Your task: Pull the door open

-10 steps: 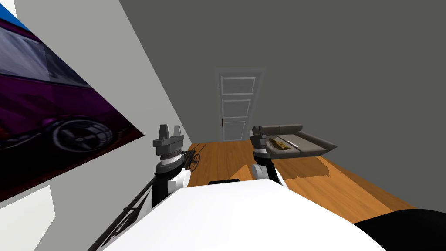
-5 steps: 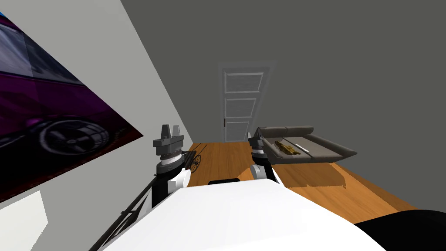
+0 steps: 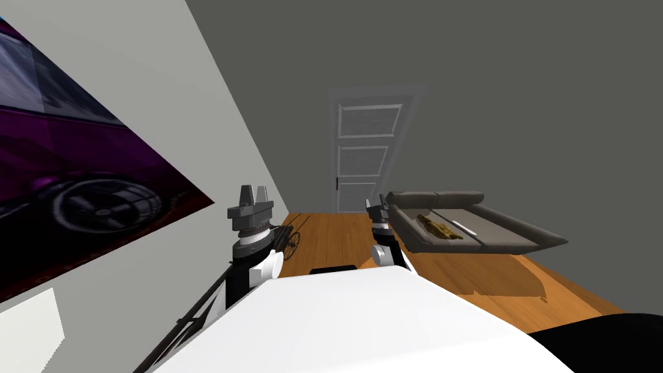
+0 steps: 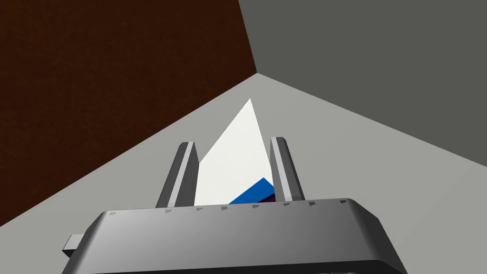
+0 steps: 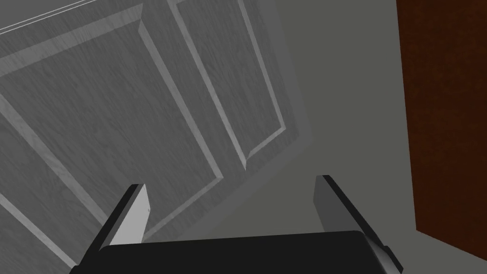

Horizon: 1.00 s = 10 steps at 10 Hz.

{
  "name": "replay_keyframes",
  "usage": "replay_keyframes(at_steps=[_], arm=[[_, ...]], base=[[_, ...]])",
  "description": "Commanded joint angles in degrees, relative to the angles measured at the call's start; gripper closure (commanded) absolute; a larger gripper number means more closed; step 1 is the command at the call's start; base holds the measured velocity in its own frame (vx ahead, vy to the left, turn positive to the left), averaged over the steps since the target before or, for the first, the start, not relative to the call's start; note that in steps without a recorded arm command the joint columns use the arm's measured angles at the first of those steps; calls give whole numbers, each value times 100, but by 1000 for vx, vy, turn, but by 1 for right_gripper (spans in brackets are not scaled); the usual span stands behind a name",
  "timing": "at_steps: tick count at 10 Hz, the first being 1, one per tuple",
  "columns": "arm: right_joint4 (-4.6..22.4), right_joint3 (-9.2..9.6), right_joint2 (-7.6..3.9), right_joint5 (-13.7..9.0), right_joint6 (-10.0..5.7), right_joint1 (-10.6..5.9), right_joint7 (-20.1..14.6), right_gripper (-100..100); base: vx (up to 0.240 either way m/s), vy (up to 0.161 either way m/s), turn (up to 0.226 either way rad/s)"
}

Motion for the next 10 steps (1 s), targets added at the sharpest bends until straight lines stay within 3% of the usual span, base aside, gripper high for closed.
replay_keyframes(at_steps=[1, 10], arm=[[246, 27, -74, -191, -71, -65, -229, -100], [1275, 141, -282, -905, -373, -364, -1050, -100]], base=[[122, 18, 129], [107, 4, 73]])
